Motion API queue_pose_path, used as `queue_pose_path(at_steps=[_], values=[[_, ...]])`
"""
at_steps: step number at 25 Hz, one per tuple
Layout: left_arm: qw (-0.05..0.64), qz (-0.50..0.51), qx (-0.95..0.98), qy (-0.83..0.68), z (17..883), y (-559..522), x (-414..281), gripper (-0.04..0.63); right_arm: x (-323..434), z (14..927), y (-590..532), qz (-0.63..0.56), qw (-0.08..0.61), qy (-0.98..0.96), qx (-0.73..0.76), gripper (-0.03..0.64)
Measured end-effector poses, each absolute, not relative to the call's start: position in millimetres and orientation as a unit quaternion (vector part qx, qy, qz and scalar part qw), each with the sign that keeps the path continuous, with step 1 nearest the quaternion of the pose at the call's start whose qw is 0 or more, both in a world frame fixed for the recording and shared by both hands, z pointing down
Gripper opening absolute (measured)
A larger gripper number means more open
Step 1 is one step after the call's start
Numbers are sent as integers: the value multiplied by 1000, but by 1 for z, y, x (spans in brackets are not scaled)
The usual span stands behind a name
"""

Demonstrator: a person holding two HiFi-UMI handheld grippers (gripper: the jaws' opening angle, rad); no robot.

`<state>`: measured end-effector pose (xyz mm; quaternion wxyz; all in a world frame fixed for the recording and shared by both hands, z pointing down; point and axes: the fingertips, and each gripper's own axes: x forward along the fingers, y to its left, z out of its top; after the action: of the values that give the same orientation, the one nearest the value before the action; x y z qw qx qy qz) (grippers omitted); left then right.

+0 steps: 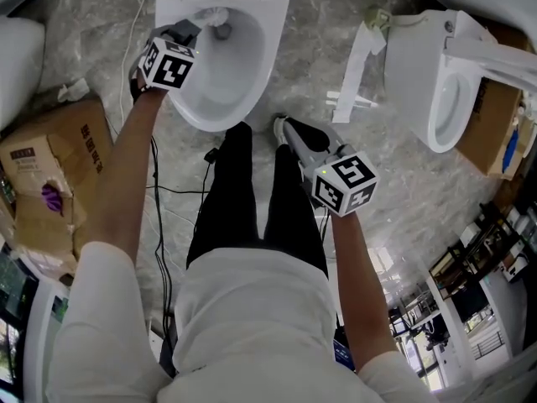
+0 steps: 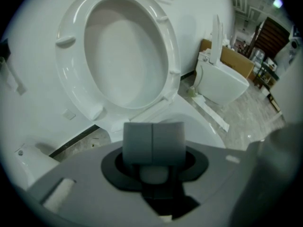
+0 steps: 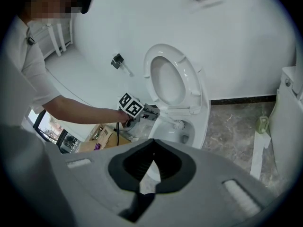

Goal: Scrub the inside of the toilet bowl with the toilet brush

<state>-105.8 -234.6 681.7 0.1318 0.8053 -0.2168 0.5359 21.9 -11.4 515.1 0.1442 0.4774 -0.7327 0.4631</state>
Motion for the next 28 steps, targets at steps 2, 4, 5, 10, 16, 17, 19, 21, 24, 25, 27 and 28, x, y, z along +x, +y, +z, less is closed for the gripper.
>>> queue_pose_path(at_steps=[2,4,5,10,16,17,19,21,24,25,27,28], values=[[130,537,805,-217,681,-240,-106,157,23,515,-11,464,143,-732,478,0],[128,539,804,-216,682,-243,-108,156,24,516,-11,465,143,-731,478,0],[125,540,804,-216,682,-243,-109,156,23,516,-11,465,143,-731,478,0],[123,542,800,-227,677,-243,-118,156,24,517,-10,465,142,-734,475,0],[118,547,791,-249,668,-248,-136,156,21,513,-8,460,143,-742,465,0],[121,547,790,-251,670,-246,-139,156,22,513,-7,460,144,-743,464,0],[125,547,788,-254,672,-244,-142,157,23,513,-6,459,146,-745,461,0],[118,551,784,-262,666,-245,-147,156,25,513,-4,458,148,-746,460,0],[133,550,781,-263,668,-236,-154,158,29,512,-3,456,150,-749,457,0],[137,550,780,-266,670,-234,-158,158,30,511,-4,453,152,-751,455,0],[140,549,776,-276,672,-231,-167,156,32,510,-5,448,157,-756,451,0],[138,551,773,-282,670,-231,-172,157,33,509,-5,445,160,-758,450,0]])
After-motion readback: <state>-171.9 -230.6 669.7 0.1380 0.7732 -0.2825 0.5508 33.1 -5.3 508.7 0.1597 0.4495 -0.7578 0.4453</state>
